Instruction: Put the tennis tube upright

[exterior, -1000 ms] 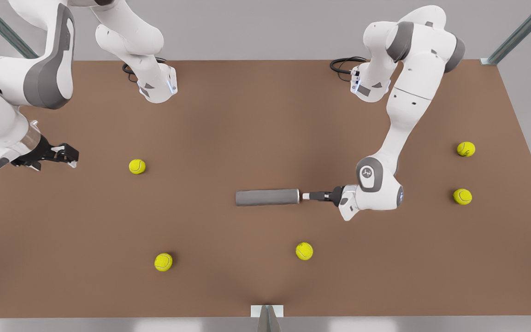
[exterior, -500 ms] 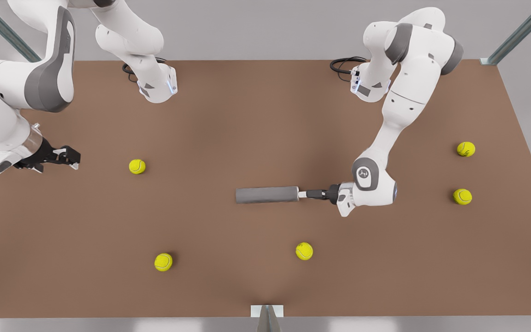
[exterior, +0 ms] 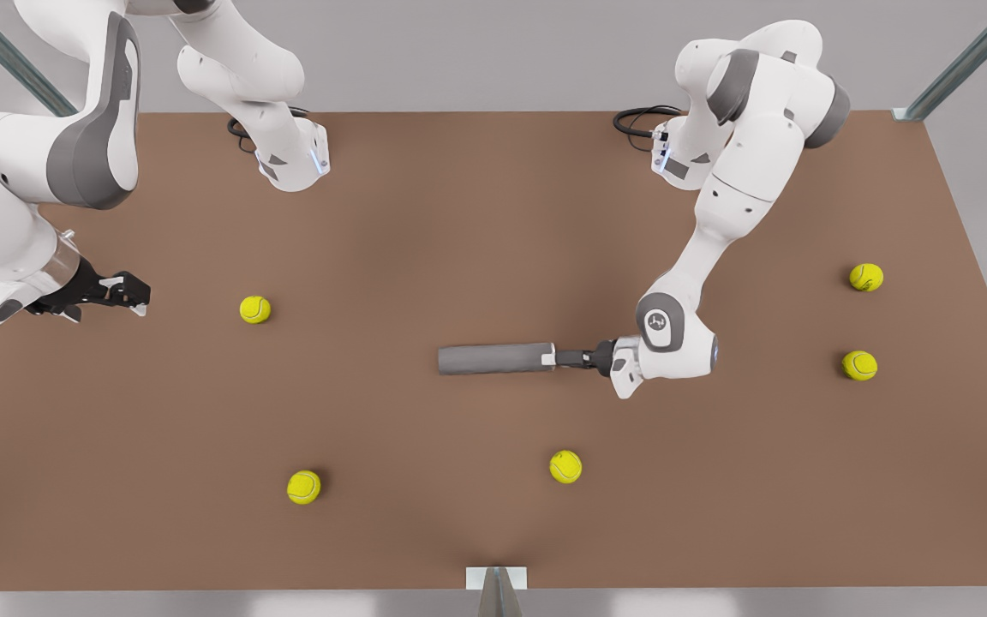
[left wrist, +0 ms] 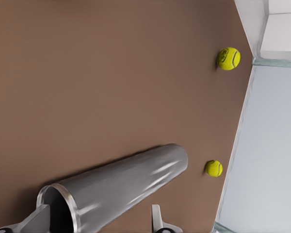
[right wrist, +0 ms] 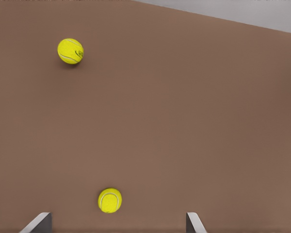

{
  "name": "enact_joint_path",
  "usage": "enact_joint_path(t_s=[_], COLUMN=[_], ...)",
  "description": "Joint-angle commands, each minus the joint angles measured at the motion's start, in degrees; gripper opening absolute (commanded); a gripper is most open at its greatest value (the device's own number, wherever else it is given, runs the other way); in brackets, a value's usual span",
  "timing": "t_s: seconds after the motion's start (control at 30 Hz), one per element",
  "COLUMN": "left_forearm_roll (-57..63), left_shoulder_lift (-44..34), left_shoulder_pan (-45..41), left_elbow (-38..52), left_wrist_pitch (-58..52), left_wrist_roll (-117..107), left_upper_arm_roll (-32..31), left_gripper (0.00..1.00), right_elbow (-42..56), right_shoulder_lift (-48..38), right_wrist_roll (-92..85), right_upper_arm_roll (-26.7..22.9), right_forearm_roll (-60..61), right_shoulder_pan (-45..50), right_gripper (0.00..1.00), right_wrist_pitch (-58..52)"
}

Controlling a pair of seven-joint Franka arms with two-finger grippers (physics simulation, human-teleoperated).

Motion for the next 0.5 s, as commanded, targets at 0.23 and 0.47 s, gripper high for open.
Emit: enact_joint_path(t_s=[0.23,0.47], left_forearm_roll=[-2.36,-6.58], left_shoulder_lift=[0.0,0.44], left_shoulder_pan=[-0.09,-1.41], left_elbow=[-1.27,-1.18], left_wrist_pitch=[0.44,1.23], left_wrist_roll=[1.23,3.16], left_upper_arm_roll=[-0.27,-0.35], left_gripper=[0.99,0.99], right_elbow=[0.0,0.0], right_shoulder_lift=[0.08,0.61], right_wrist_roll=[0.0,0.0], right_upper_arm_roll=[0.0,0.0], right_forearm_roll=[0.0,-0.09], right_shoulder_pan=[0.0,0.09], right_gripper=[1.0,1.0], right_wrist_pitch=[0.13,0.04])
